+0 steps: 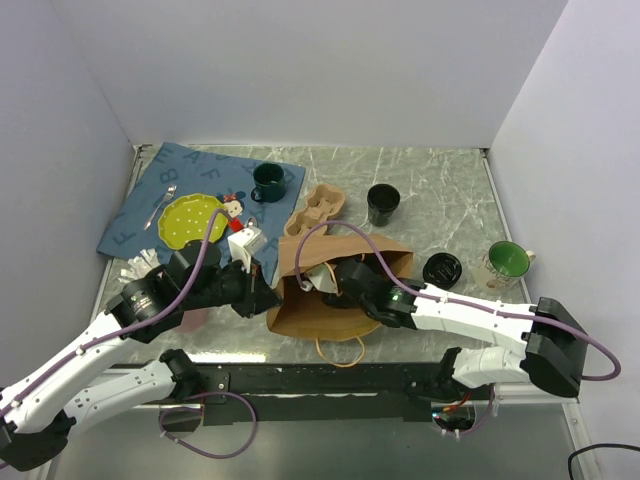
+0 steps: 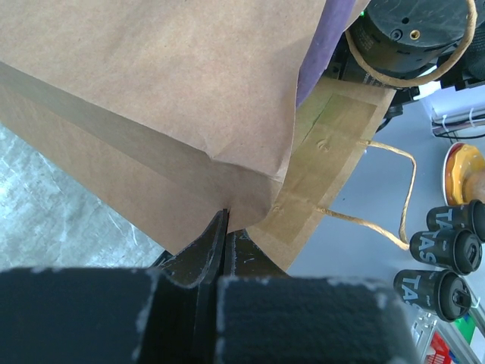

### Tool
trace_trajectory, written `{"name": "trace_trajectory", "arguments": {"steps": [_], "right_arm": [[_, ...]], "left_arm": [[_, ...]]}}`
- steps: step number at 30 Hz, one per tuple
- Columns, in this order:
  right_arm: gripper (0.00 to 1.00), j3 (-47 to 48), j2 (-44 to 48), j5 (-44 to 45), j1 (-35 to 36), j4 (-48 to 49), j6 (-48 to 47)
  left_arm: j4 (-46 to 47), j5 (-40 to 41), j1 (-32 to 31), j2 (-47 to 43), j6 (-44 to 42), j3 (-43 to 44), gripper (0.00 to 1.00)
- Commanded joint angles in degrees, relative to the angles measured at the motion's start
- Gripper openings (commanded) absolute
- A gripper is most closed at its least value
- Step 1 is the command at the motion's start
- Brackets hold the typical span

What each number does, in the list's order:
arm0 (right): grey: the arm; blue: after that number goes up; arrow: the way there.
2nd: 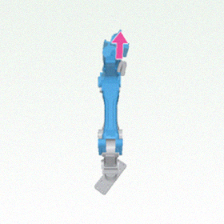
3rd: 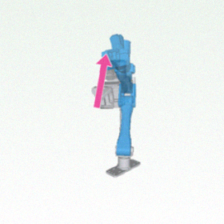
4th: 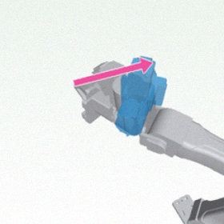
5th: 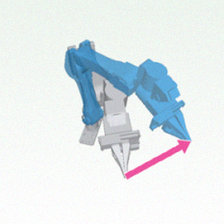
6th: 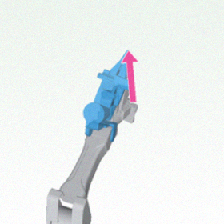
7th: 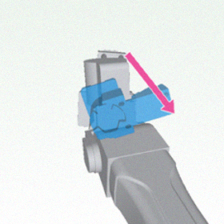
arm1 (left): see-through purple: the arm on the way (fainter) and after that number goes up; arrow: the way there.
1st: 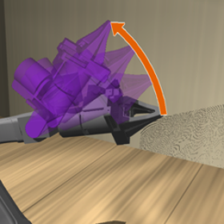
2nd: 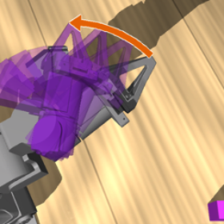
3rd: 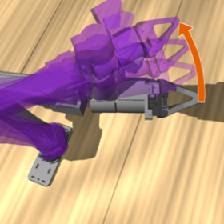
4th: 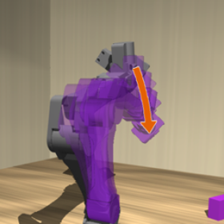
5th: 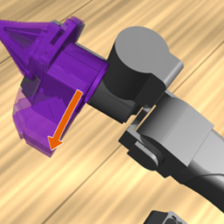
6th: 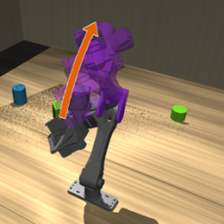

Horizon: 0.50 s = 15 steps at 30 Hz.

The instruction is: Pack the takeout coffee

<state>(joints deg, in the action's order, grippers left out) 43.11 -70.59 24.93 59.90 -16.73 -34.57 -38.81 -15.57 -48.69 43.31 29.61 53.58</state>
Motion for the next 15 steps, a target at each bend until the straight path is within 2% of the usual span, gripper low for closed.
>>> {"name": "trace_trajectory", "arguments": {"steps": [1, 15], "right_arm": [[0.22, 0.74, -2.71, -0.76, -1.45, -1.46, 4.33], [0.26, 0.39, -5.09, 3.19, -1.80, -2.25, 8.29]], "left_arm": [[-1.27, -2.62, -0.18, -1.12, 0.10, -0.06, 0.01], [-0.74, -3.06, -0.18, -1.47, 0.98, -1.02, 0.01]]}}
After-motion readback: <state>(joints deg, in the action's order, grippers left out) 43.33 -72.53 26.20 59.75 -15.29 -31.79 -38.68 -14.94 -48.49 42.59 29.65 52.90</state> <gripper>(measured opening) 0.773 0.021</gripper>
